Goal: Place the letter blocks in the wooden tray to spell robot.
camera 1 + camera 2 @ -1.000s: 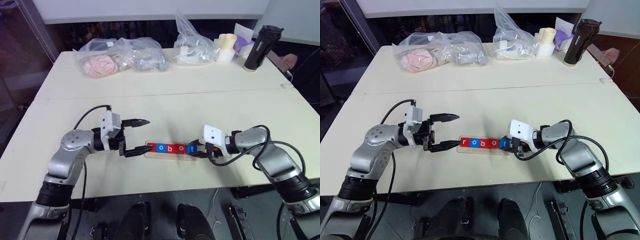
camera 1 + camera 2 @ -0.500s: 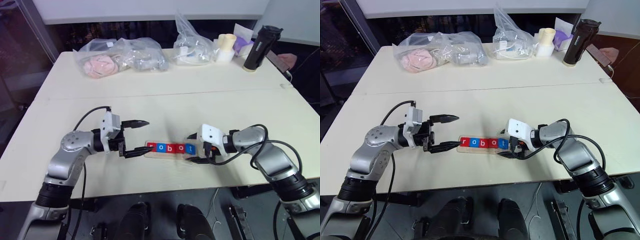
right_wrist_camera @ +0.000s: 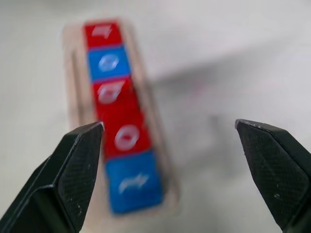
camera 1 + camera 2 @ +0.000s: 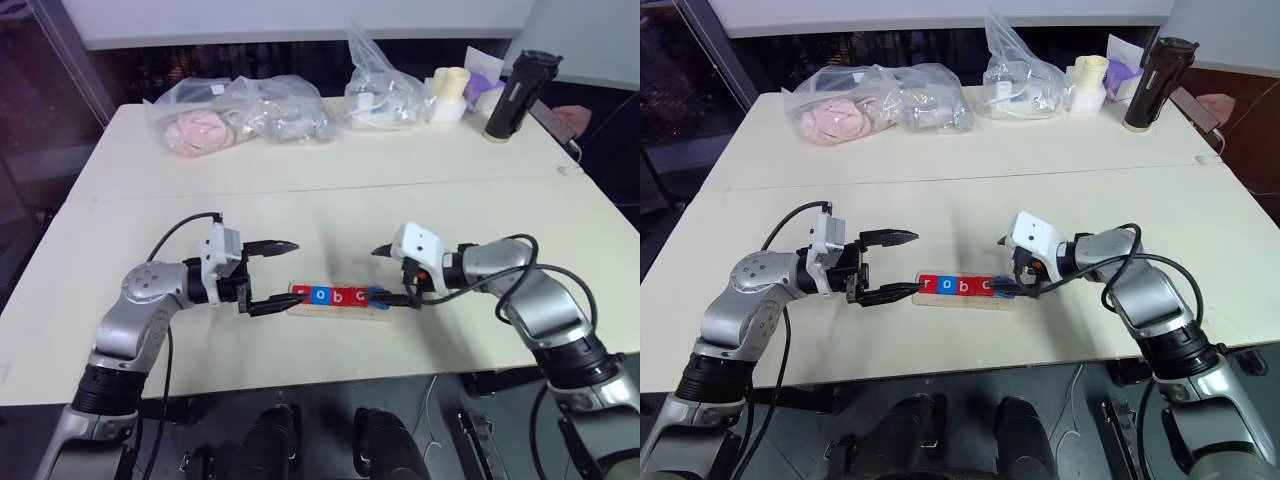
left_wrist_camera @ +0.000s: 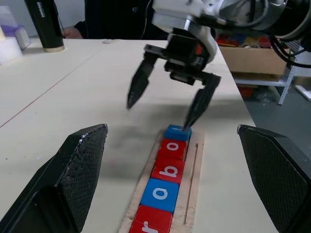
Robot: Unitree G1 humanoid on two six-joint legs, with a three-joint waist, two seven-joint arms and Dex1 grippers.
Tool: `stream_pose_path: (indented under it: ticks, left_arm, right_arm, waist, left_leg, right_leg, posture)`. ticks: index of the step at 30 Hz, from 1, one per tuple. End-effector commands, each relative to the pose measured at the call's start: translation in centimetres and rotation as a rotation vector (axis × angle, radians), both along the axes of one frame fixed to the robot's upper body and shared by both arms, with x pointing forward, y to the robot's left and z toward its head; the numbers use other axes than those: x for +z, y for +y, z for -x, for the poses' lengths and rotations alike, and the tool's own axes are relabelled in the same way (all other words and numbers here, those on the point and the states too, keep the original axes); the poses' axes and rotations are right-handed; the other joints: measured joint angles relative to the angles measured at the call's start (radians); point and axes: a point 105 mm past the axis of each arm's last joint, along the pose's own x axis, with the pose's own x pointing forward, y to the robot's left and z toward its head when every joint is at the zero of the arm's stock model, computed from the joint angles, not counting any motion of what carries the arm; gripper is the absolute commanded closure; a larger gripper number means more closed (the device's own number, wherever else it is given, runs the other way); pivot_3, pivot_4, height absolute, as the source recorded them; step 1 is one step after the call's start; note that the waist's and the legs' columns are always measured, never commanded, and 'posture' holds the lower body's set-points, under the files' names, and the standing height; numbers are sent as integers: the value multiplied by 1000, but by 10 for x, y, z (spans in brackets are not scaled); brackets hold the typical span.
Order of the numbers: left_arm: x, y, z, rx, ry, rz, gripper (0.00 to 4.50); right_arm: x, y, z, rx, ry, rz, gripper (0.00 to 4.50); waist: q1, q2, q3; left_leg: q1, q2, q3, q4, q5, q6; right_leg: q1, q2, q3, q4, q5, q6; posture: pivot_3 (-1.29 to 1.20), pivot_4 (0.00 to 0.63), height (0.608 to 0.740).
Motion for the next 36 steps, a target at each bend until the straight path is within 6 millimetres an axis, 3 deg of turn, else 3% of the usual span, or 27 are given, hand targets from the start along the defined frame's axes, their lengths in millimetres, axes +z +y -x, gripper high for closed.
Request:
stream_pose_path:
  ticks: [1, 9, 18, 30, 36]
  left_arm:
    - [10, -3, 2, -19, -37, 13, 0]
    - [11, -2, 3, -15, -38, 13, 0]
    - [11, -2, 3, -17, -36, 10, 0]
    - [11, -3, 2, -19, -37, 6, 0]
    - [3, 4, 3, 20, 8, -34, 0]
  right_arm:
    - [7, 5, -3, -2, -65, 15, 36]
    - [-4, 3, -5, 9, -92, 78, 36]
    - [-12, -16, -11, -19, -104, 133, 36]
    - [19, -23, -6, -86, -117, 31, 36]
    - [24, -38, 20, -121, -67, -1, 36]
  waist:
    - [3, 0, 0]
    - [0, 0, 0]
    - [0, 0, 0]
    - [0, 0, 0]
    - [2, 0, 0]
  left_leg:
    - [0, 0, 0, 0, 0, 0]
    - [0, 0, 0, 0, 0, 0]
    - [0, 0, 0, 1, 0, 0]
    - [0, 0, 0, 1, 0, 0]
    - [0, 0, 0, 0, 0, 0]
  right_leg:
    - [0, 0, 0, 0, 0, 0]
    - [0, 0, 0, 0, 0, 0]
    - [0, 0, 0, 0, 0, 0]
    - [0, 0, 0, 0, 0, 0]
    - [0, 0, 0, 0, 0, 0]
  posture:
    - [0, 150, 738]
    - [0, 150, 738]
    - [0, 150, 738]
    - [0, 150, 738]
    - [0, 150, 738]
